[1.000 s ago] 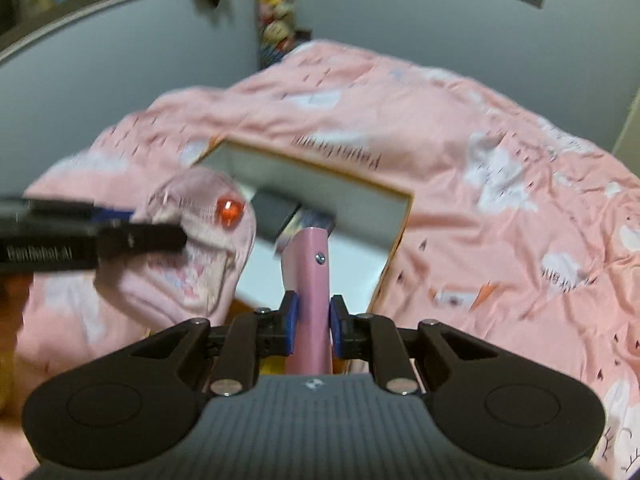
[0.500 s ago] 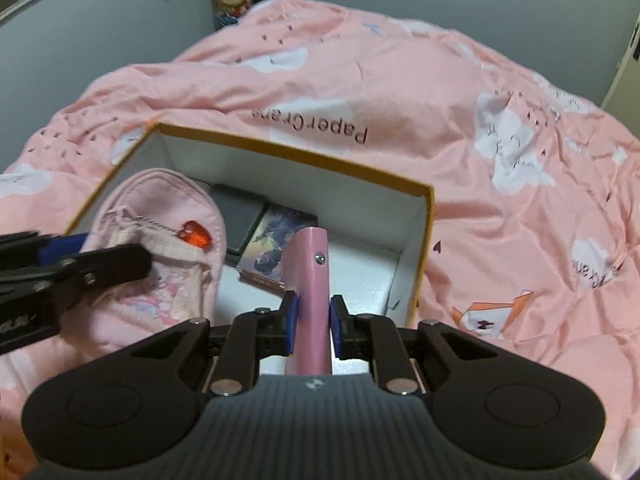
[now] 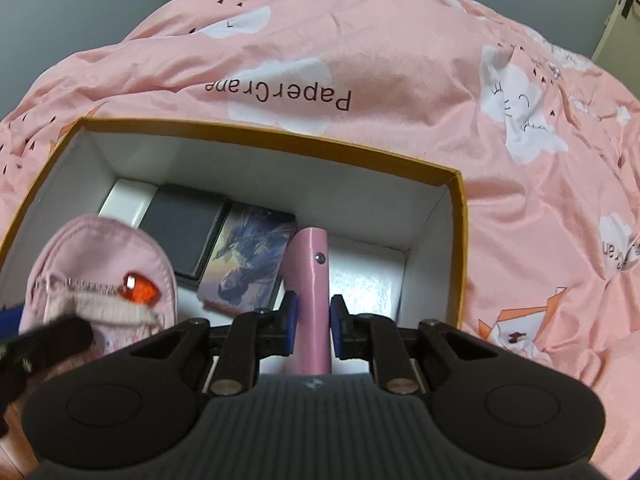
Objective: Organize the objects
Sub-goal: 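Lower the pink pencil case into the orange box and open the right tool, then lower the pink pouch into the orange box and open the left tool, then grasp the white and striped plush toy with the right tool, then carry the plush toy with the right tool while the left tool reaches the brown bear, then grasp the brown bear plush with the left tool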
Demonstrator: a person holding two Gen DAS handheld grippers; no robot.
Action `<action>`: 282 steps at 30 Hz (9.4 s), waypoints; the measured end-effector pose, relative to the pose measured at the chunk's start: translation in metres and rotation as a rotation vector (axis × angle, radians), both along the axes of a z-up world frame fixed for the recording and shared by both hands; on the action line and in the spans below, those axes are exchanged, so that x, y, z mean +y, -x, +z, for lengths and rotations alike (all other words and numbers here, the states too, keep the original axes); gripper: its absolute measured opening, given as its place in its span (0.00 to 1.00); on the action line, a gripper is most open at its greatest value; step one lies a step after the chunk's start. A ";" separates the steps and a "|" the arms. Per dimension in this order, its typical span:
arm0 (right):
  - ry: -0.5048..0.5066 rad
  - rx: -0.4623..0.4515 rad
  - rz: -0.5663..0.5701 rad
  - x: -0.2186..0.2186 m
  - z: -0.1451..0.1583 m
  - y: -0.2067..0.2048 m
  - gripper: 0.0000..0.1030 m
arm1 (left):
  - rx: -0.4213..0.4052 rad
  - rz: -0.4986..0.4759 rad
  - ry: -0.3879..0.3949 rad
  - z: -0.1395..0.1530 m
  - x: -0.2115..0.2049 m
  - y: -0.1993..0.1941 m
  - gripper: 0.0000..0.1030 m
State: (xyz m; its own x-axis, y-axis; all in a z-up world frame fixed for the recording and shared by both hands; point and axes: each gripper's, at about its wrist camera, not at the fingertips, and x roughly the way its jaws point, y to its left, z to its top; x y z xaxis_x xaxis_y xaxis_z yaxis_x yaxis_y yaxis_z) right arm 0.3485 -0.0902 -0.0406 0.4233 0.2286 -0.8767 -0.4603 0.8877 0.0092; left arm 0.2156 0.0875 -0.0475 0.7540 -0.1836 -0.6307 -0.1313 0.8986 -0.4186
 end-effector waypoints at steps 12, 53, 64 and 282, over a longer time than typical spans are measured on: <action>0.119 -0.034 0.009 0.005 0.000 -0.016 0.19 | 0.017 0.016 0.022 -0.007 0.007 -0.002 0.33; 0.165 -0.053 0.283 -0.011 0.002 0.012 0.09 | 0.011 -0.082 -0.039 0.003 -0.012 -0.017 0.33; -0.213 -0.188 -0.192 -0.105 0.038 0.013 0.21 | 0.003 -0.193 -0.061 0.001 -0.058 -0.072 0.33; -0.275 0.198 0.107 -0.088 -0.042 0.170 0.58 | 0.478 -0.059 -0.001 -0.067 -0.038 0.099 0.56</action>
State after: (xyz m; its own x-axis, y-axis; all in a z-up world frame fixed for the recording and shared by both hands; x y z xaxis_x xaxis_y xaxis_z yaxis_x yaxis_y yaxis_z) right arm 0.1787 -0.1781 -0.0822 0.2124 0.5013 -0.8388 -0.5164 0.7863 0.3391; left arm 0.1164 0.0494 -0.1148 0.3681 -0.2161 -0.9043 -0.2578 0.9108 -0.3225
